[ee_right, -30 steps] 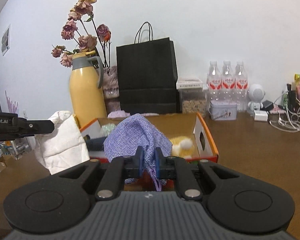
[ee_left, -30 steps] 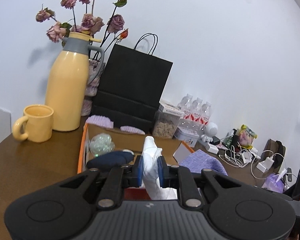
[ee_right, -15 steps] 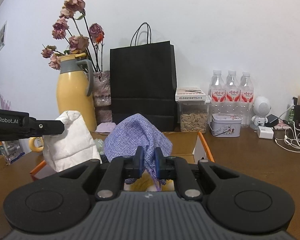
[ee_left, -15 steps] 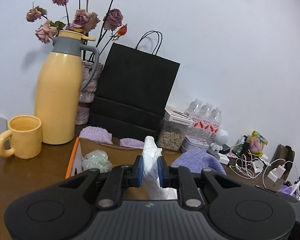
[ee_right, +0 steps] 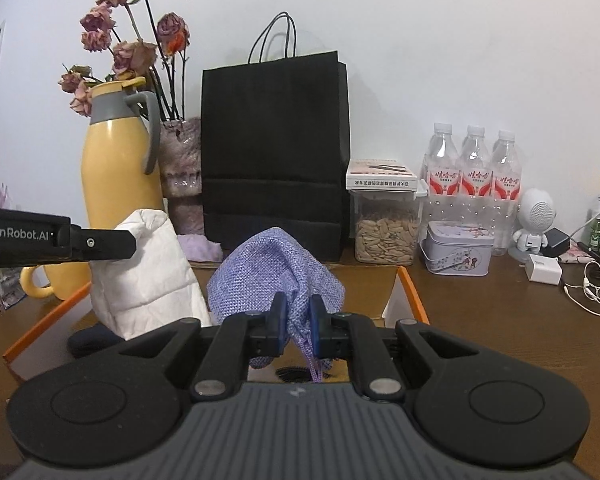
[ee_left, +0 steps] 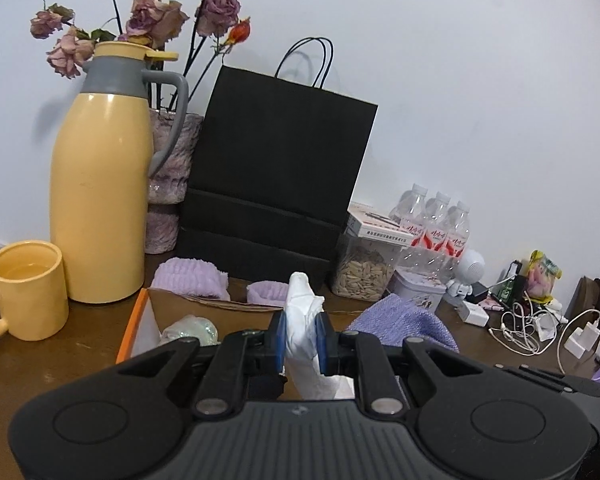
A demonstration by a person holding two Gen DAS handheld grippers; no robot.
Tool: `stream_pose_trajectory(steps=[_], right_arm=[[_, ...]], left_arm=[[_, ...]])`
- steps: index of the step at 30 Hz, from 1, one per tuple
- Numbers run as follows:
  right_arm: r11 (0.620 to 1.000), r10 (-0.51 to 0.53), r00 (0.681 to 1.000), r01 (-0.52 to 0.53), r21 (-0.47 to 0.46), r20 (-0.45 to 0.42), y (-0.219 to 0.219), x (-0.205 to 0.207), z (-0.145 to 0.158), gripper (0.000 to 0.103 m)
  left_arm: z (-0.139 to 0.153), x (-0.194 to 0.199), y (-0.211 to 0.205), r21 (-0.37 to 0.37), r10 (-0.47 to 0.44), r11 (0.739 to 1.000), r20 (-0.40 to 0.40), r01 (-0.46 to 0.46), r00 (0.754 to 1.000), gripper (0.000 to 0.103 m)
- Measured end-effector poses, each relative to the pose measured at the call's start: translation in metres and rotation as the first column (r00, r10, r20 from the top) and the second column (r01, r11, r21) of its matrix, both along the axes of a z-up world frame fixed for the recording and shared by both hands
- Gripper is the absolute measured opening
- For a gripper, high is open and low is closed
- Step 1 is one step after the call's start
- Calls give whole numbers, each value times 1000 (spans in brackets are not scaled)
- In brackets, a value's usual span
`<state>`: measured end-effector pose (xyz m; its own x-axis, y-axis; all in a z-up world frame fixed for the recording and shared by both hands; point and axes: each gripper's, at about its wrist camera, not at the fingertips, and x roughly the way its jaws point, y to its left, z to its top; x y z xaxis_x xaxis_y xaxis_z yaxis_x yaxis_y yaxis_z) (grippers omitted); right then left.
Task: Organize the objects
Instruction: 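Carry the tissue and purple bag into the box and open both grippers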
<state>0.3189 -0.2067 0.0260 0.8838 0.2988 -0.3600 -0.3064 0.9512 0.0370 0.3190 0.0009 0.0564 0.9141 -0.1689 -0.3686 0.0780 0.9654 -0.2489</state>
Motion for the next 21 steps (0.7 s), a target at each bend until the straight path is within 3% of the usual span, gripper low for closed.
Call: stream_pose_trajectory(steps=[4, 6, 7, 8, 10, 11, 13, 14, 21], right_arm=[[1000, -1, 1000, 1, -11, -12, 1, 10, -3, 14], [1000, 1, 1000, -2, -27, -26, 3, 15, -6, 21], [999, -3, 999, 1, -34, -32, 3, 17, -8, 33], [999, -8, 999, 7, -45, -36, 4, 18, -9, 39], [998, -24, 999, 21, -67, -37, 4, 20, -11, 65], [997, -29, 999, 26, -71, -36, 3, 20, -11, 72], [998, -26, 999, 24, -65, -33, 1, 18, -10, 95], [998, -24, 999, 22, -61, -31, -1, 17, -10, 102], [999, -27, 999, 25, -45, -41, -6, 15, -9, 103]], left_arm=[[-6, 11, -1, 27, 24, 999, -19, -23, 1000, 19], [-8, 15, -2, 62, 45, 997, -24, -43, 999, 26], [-9, 17, -2, 81, 51, 996, -25, -49, 998, 39], [-10, 18, -2, 100, 62, 993, -27, -59, 998, 61], [-11, 19, -2, 136, 87, 987, -24, -83, 996, 87], [-12, 18, -1, 145, 94, 985, -18, -91, 995, 94], [-13, 18, 1, 156, 99, 983, -21, -95, 995, 97], [-14, 18, 2, 159, 101, 983, -25, -96, 995, 100], [-16, 17, 3, 178, 106, 979, -36, -98, 994, 102]])
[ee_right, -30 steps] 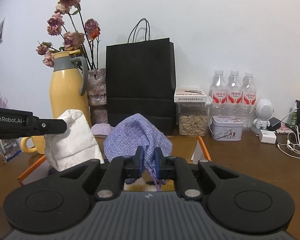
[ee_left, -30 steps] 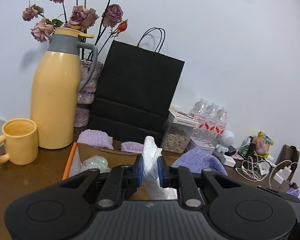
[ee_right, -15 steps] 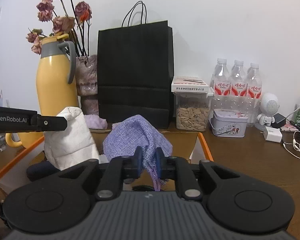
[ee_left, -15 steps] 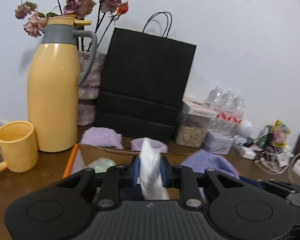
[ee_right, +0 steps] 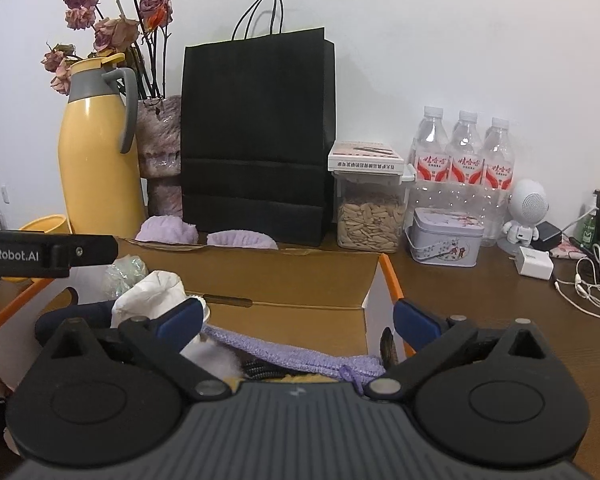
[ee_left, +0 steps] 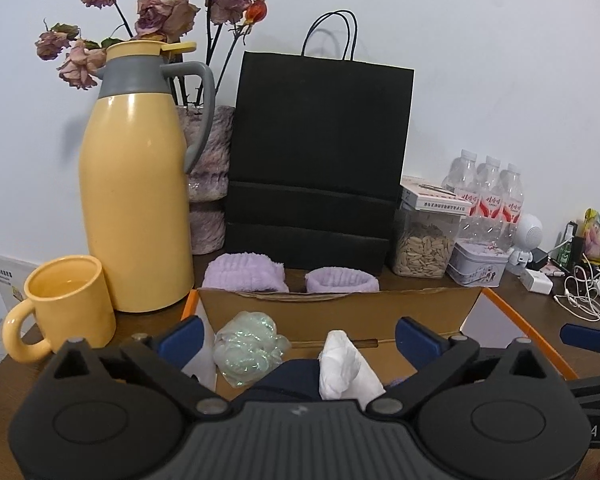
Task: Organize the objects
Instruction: 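Carry the tissue and purple bag into the box and open both grippers, then withdraw both grippers from the box toward the items on the table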
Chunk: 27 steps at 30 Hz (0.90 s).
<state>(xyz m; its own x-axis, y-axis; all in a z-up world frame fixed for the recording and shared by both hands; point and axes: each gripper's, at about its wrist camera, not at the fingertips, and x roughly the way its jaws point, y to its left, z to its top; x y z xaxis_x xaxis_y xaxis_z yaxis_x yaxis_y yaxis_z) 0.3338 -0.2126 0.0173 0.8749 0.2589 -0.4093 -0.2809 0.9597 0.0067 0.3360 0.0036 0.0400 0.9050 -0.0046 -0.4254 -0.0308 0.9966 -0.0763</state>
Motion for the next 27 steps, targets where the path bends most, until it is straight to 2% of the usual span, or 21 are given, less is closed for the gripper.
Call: stream_pose_trajectory(steps=[12, 19, 27], right_arm=[[1000, 9, 1000, -9, -25, 13, 4, -11, 1, 103], [999, 17, 999, -16, -33, 27, 4, -26, 3, 103], [998, 30, 999, -28, -52, 34, 3, -56, -1, 103]], left_arm=[[3, -12, -1, 12, 2, 1000, 18, -2, 1000, 103], [5, -31, -1, 14, -12, 1000, 56, 12, 998, 103], [2, -60, -4, 40, -27, 999, 54, 25, 998, 103]])
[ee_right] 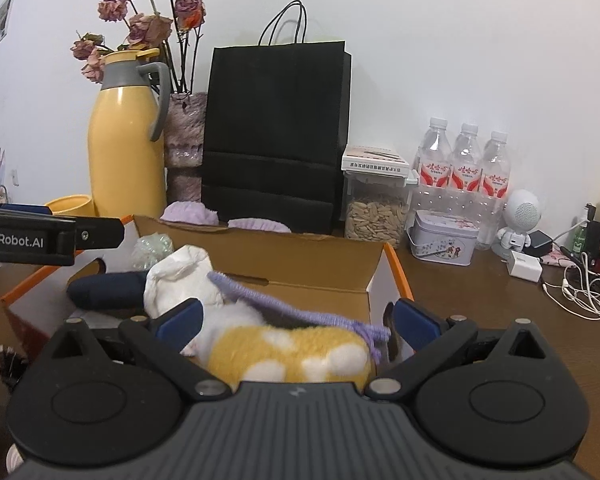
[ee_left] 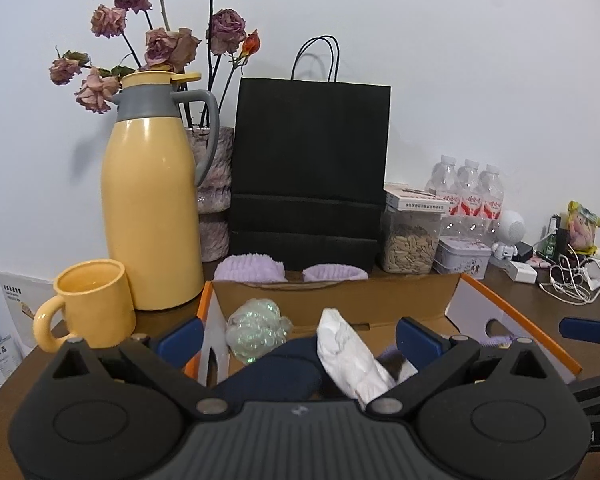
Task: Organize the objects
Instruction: 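Withdraw both grippers from the box toward the items on the table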
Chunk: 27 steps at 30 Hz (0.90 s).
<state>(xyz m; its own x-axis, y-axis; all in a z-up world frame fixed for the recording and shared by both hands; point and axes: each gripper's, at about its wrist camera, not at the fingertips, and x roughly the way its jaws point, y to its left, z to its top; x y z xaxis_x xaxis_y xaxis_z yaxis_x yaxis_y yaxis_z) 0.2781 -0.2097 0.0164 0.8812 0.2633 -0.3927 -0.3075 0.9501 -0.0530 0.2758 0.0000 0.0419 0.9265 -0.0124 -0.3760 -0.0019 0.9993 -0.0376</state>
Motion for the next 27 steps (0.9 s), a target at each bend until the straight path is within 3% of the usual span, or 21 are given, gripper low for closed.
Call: stream_pose_trajectory(steps=[15, 27], right_arm=[[1000, 17, 1000, -17, -14, -11, 0, -57, -18, 103], [1000, 12, 999, -13, -16, -43, -6, -99, -31, 103]], left_arm=[[-17, -61, -5, 39, -29, 999, -1, 29, 1000, 103], [-41, -102, 3, 22, -39, 999, -99, 42, 994, 103]])
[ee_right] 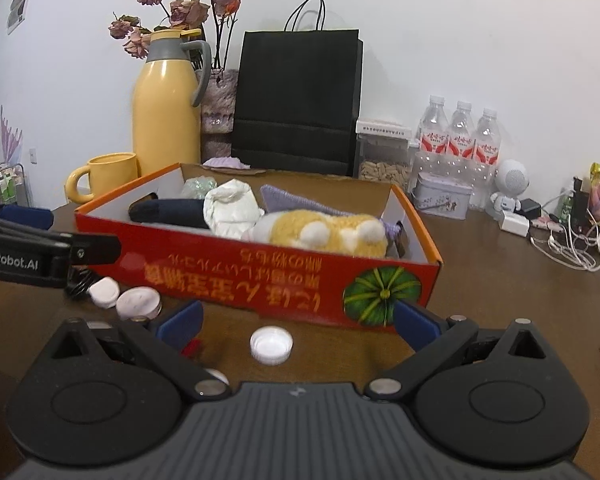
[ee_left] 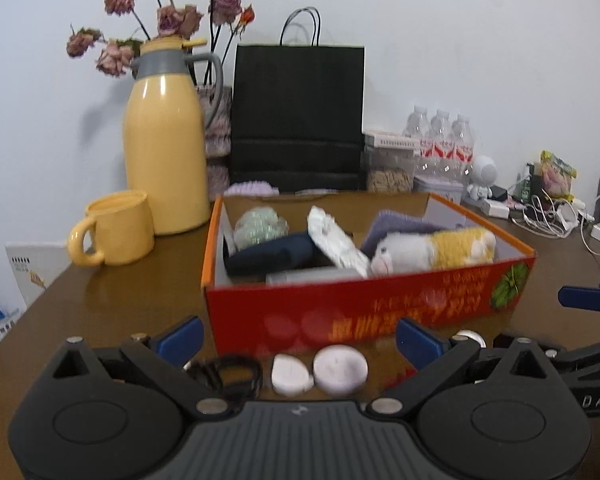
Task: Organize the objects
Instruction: 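Withdraw both grippers from the box toward the items on the table, then grasp the small orange piece with the left gripper while the right grasps the black cable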
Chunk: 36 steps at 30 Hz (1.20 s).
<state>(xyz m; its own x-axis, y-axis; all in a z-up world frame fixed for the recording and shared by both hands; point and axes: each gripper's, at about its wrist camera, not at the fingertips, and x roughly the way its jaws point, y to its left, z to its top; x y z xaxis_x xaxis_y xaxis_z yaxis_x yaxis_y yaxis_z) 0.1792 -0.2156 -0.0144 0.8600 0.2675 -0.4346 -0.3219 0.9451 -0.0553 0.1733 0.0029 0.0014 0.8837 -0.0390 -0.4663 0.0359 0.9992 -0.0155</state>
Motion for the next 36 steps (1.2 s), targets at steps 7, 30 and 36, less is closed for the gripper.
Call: stream_pose_trajectory(steps=[7, 30, 36], right_arm=[[1000, -2, 999, 2, -3, -32, -4, -18, -7, 103], [999, -35, 989, 32, -29, -142, -8, -40, -22, 103], [999, -23, 984, 17, -36, -176, -2, -32, -25, 103]], left_arm=[[-8, -22, 1, 2, -14, 1000, -43, 14, 999, 103], [-36, -58, -18, -41, -129, 991, -150, 125, 980, 11], [-35, -57, -16, -45, -121, 992, -147, 115, 982, 11]])
